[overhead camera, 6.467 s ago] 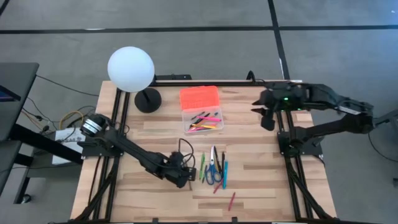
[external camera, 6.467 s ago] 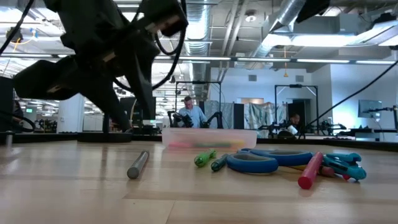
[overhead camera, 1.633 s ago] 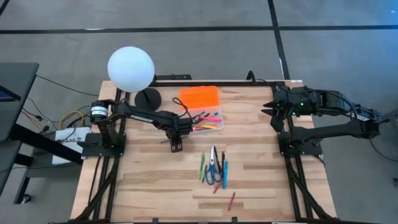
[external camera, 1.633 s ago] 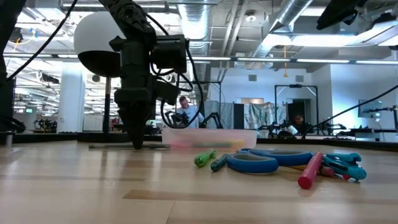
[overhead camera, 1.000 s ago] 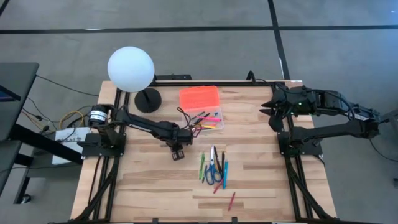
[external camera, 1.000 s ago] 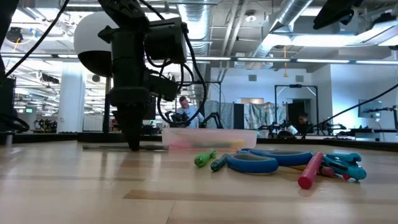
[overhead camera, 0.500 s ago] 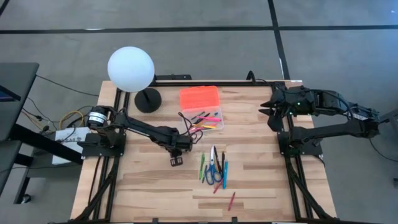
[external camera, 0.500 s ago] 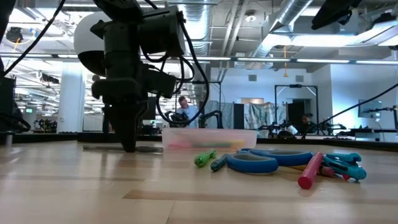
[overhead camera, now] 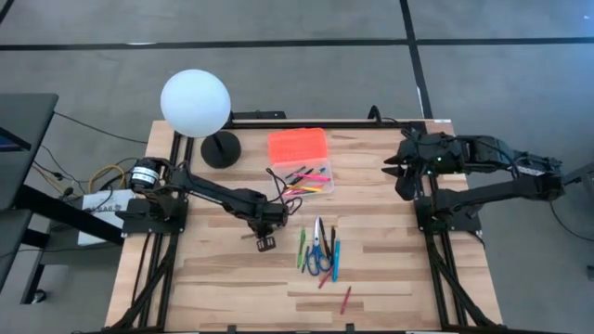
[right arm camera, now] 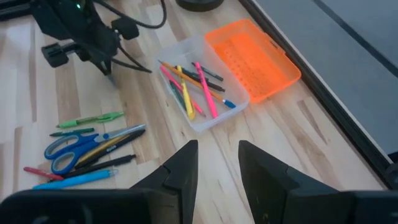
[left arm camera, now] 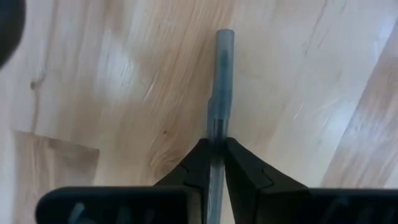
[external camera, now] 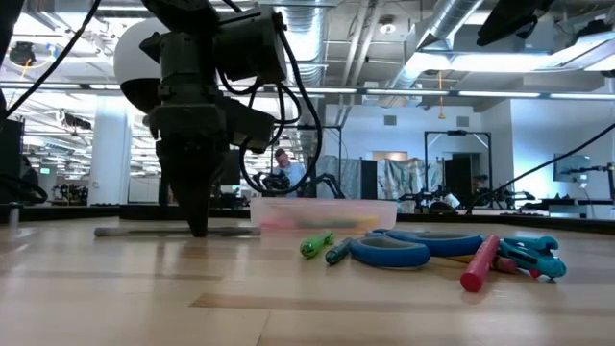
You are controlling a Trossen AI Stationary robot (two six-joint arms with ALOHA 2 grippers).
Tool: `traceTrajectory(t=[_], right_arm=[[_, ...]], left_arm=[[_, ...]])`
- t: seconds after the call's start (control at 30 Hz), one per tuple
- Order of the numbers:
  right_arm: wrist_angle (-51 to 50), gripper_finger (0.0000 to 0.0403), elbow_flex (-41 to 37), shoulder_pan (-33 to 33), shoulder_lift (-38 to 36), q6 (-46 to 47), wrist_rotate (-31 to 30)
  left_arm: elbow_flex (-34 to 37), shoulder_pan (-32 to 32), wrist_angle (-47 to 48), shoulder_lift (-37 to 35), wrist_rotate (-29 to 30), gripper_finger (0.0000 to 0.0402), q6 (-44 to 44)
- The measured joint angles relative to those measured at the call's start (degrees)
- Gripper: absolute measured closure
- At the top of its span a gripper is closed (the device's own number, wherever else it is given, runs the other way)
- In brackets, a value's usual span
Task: Pick & place school supplies into a supply box
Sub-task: Put the gray pen into the supply box
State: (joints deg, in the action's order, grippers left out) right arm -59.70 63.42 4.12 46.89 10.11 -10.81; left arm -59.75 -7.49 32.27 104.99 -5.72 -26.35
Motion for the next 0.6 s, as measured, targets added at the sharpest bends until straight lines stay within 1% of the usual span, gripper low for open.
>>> traceTrajectory(t=[0.13, 0.23, 0.37, 0.47, 0.53, 0.6], right_arm=[[0.7, 0.0296, 0.0, -1.4, 0.7, 0.0, -1.6], [1.3, 0.0296, 0.0, -2.3, 1.6, 0.0, -2.3], [2.1, 0.0296, 0.0, -3.1, 2.6, -0.5, -2.8], [2.1, 0.0296, 0.0, -3.4, 3.2, -1.1, -2.8], [2.4, 0.0296, 0.0, -3.4, 3.8, -1.1, -2.8], [2.4, 0.0296, 0.0, -3.4, 4.1, -1.5, -2.8]], left_arm=[[0.0, -0.8, -0.8, 0.0, 0.7, 0.0379, -1.9], [0.0, -2.0, -1.0, 0.0, 2.7, 0.0379, -1.7], [0.0, -3.3, -0.9, 0.1, 5.1, 0.0358, -1.5], [0.0, -3.6, -0.9, 0.1, 5.4, 0.0343, -1.5], [0.0, -3.6, -0.8, 0.1, 5.4, 0.0342, -1.6], [0.0, -3.6, -0.7, 0.1, 5.4, 0.0351, -1.7]])
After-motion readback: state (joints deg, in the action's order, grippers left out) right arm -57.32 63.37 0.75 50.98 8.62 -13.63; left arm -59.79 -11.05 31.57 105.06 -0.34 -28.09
